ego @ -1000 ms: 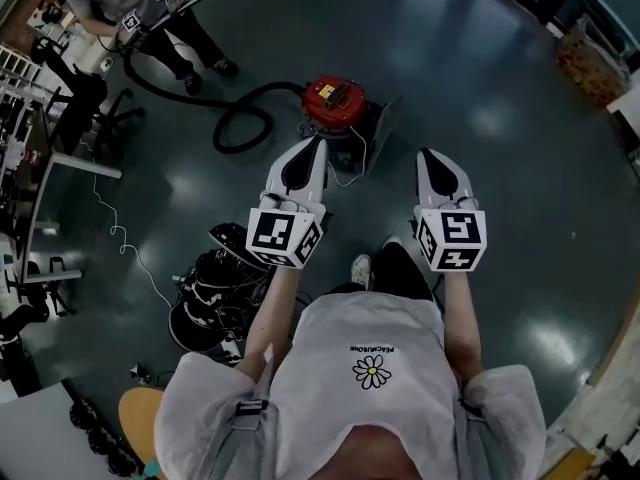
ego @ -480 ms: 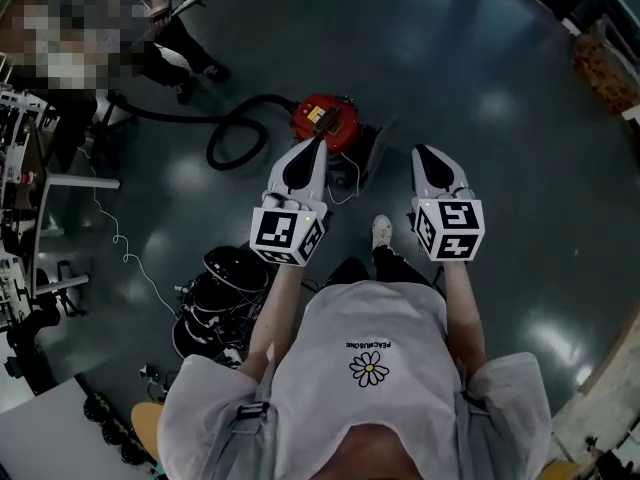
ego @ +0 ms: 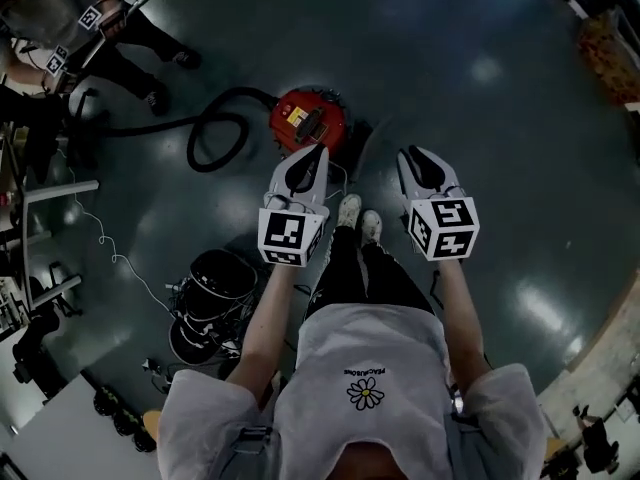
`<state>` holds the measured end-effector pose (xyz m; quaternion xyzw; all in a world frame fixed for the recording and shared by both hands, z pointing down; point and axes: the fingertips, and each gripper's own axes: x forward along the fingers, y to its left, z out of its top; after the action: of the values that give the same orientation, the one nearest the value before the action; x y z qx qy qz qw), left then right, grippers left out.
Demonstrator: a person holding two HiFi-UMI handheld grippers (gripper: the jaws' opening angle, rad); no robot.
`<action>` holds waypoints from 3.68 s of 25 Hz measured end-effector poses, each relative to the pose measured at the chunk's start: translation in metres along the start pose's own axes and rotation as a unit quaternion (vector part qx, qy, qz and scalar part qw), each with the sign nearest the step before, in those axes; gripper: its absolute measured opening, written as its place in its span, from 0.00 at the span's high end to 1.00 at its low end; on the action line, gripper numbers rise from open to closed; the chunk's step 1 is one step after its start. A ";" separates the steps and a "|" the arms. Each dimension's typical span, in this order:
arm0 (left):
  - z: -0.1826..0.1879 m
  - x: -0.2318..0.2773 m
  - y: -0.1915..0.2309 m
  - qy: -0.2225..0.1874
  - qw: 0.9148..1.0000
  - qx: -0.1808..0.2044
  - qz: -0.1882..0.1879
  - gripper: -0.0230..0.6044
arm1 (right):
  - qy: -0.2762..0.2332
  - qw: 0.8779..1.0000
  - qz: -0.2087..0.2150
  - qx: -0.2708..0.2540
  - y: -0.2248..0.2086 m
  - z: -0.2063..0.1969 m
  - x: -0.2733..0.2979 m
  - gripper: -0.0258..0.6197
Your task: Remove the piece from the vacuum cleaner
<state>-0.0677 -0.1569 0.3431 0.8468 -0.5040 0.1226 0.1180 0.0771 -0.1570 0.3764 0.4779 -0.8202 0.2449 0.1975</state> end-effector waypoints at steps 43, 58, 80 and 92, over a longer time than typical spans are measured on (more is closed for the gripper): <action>-0.363 0.184 0.065 0.218 0.972 -0.080 -0.020 0.96 | 0.284 0.923 -0.059 0.252 -0.089 -0.312 0.304 0.63; -0.365 0.184 0.065 0.218 0.972 -0.085 -0.015 0.96 | 0.277 0.929 -0.111 0.220 -0.137 -0.294 0.330 0.70; -0.365 0.184 0.064 0.252 0.968 -0.010 0.008 0.96 | 0.280 0.939 -0.106 0.172 -0.150 -0.316 0.291 0.89; -0.362 0.184 0.065 0.244 0.969 -0.018 0.026 0.96 | 0.270 0.944 -0.131 0.136 -0.184 -0.334 0.237 0.90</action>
<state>-0.0721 -0.2213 0.7494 0.7756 -0.4837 0.3199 0.2495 0.1585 -0.2007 0.8156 0.5199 -0.6250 0.4458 0.3747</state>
